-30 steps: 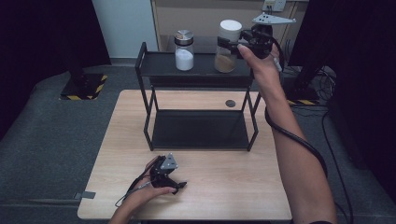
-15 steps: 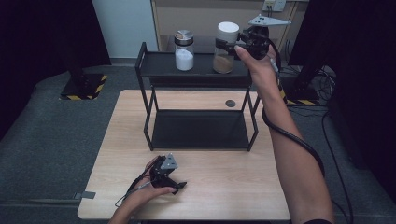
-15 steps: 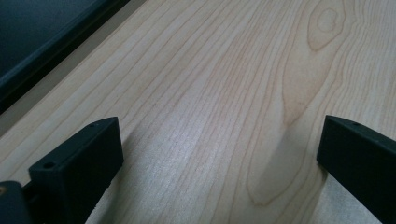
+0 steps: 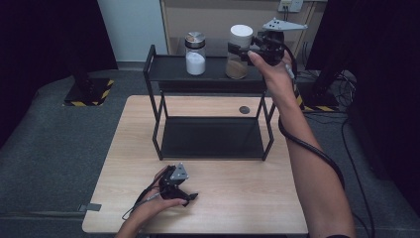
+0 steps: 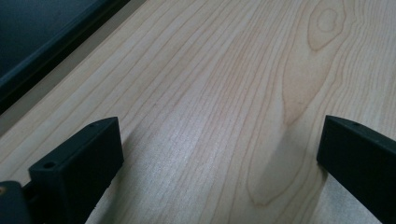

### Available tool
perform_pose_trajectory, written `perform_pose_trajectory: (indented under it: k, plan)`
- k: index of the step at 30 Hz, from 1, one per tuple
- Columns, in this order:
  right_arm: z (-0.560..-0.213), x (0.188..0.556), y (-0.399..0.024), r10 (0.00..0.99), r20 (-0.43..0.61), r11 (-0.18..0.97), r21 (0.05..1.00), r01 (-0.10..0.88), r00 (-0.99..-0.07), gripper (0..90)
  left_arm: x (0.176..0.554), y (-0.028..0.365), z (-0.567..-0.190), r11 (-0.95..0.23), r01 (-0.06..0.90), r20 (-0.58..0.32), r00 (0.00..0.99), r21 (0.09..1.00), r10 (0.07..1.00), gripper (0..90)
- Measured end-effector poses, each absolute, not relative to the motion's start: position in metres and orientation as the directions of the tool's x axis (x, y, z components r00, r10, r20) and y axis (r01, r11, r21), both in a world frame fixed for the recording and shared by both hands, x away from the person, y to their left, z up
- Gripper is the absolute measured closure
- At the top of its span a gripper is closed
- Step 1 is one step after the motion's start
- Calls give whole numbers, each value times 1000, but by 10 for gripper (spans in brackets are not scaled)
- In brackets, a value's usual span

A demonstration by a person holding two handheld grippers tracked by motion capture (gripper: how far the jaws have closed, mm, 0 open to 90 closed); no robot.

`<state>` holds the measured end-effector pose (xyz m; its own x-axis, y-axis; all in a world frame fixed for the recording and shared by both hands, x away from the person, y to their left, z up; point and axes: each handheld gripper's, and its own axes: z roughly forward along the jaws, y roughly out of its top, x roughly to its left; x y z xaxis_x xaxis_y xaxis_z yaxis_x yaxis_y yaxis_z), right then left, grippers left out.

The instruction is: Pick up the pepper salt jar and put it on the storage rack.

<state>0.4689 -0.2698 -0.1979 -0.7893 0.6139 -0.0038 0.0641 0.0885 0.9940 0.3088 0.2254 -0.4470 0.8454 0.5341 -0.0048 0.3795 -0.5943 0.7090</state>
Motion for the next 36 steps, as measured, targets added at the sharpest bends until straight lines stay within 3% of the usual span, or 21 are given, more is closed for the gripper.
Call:
perform_pose_trajectory:
  k: [18,30,36]
  plan:
    - [-197,469,-268,615,3,87,994,72,-789,326,309,225,-447,-594,380,-5,845,709,534,0]
    - [-190,447,-268,661,-8,101,992,79,-750,95,309,225,-447,-594,380,-5,845,709,534,0]
    - [-192,428,-277,680,-17,103,992,72,-733,81,309,225,-447,-594,380,-5,845,709,534,0]
